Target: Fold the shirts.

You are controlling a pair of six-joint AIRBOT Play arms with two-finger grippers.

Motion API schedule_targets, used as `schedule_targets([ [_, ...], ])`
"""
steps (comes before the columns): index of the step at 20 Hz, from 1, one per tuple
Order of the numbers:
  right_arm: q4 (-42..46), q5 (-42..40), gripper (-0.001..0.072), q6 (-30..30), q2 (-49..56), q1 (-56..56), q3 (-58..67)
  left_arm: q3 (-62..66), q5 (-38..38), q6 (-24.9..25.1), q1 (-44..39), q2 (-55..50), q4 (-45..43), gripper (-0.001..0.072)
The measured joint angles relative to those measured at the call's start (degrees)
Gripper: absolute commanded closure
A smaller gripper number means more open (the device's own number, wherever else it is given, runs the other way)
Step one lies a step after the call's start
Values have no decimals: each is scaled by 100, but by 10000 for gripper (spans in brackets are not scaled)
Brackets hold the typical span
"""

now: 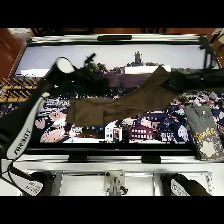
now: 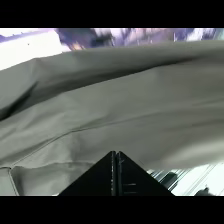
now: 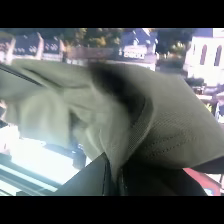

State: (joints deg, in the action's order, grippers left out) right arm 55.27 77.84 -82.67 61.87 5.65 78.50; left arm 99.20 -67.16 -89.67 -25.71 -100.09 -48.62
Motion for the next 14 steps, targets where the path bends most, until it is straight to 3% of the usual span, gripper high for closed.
schedule_targets([
  [4, 203, 273, 658, -356, -671, 0, 0, 0, 444, -74, -850, -315, -83, 672],
  [9, 308, 385, 658, -640, -1075, 0, 0, 0, 933, -59, -1578, -885, 734, 674],
  [14, 385, 302, 658, -822, -1099, -74, 0, 0, 1497, 39, -1508, -772, 1010, 676],
])
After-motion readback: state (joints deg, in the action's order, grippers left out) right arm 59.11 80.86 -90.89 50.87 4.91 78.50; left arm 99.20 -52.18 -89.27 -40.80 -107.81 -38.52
